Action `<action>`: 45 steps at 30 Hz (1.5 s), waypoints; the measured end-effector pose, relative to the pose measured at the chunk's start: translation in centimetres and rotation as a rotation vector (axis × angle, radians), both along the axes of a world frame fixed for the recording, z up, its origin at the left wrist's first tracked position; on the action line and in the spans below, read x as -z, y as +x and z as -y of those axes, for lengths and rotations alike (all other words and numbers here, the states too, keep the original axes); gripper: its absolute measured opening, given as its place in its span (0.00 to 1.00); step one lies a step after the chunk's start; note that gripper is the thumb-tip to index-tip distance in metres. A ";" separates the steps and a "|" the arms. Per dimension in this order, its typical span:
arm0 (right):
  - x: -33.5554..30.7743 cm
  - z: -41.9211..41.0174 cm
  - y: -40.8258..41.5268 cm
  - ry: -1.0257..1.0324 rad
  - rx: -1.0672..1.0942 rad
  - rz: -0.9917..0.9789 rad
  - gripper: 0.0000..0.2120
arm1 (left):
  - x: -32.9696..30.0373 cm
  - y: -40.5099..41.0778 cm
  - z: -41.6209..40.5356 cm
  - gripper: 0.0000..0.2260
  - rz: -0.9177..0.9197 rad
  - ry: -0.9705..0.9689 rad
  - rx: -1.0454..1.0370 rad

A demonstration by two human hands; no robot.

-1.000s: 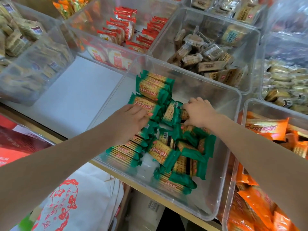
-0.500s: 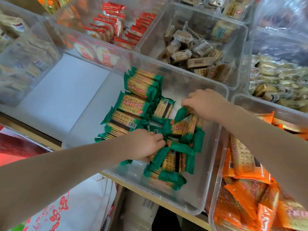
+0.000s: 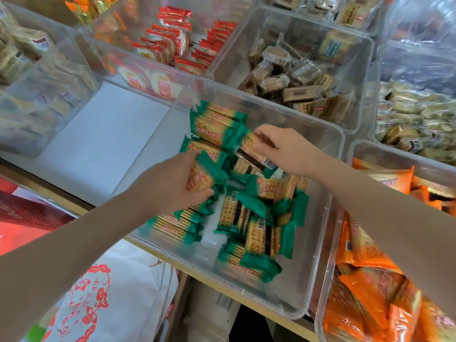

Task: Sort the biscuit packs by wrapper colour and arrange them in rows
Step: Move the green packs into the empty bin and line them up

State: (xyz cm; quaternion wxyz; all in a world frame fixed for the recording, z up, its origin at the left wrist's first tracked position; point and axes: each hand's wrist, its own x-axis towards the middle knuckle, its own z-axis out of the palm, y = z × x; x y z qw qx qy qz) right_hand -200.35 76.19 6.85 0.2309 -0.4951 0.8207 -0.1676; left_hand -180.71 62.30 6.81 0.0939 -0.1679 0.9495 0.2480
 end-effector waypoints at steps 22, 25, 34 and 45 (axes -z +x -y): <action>5.3 0.1 0.7 0.677 -0.231 -0.190 0.18 | 3.2 -1.1 0.6 0.25 -0.283 -0.566 0.260; 5.9 -0.1 0.9 0.656 -0.262 -0.220 0.23 | 2.8 -2.3 -0.2 0.22 -0.261 -0.447 0.384; 0.7 -0.2 -1.0 0.056 -0.181 0.022 0.06 | 0.8 -7.7 -2.5 0.29 -0.185 0.041 0.151; 6.0 2.2 -2.9 0.334 -0.231 -0.027 0.24 | -0.8 -4.0 0.7 0.20 -0.312 0.244 -0.031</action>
